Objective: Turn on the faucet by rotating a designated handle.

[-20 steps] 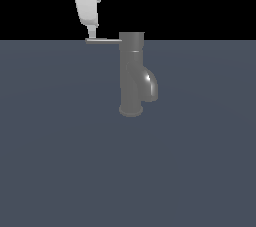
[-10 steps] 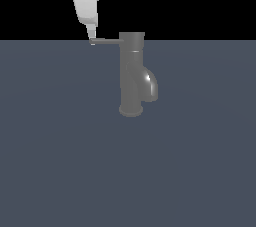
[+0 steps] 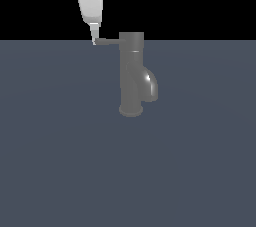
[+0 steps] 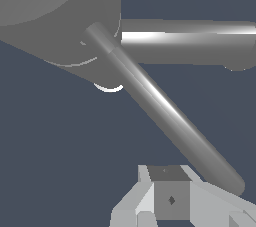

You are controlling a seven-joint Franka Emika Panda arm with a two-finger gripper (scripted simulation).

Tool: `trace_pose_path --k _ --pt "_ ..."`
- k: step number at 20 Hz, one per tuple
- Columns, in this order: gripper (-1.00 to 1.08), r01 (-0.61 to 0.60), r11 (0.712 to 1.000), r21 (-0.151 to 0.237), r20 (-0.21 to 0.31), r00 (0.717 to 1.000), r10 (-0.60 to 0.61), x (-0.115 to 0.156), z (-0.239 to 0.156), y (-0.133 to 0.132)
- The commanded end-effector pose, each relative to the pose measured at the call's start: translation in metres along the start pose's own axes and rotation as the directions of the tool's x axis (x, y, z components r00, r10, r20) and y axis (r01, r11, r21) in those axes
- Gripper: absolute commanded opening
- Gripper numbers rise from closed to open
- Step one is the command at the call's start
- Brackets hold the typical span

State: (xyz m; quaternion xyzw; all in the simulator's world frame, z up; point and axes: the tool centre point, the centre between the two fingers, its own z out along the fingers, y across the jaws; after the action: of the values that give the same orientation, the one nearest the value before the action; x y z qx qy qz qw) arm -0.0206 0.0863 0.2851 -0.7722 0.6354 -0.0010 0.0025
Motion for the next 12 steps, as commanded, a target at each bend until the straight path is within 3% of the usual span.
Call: trace_pose_path --k 1,12 --pt "-1.0 -0.014 1.0 -0.003 -0.002 1.0 0.014 0.016 0.0 0.009" --pt "-1.0 -0.015 1.0 -0.004 -0.002 1.0 0.015 0.054 0.0 0.045"
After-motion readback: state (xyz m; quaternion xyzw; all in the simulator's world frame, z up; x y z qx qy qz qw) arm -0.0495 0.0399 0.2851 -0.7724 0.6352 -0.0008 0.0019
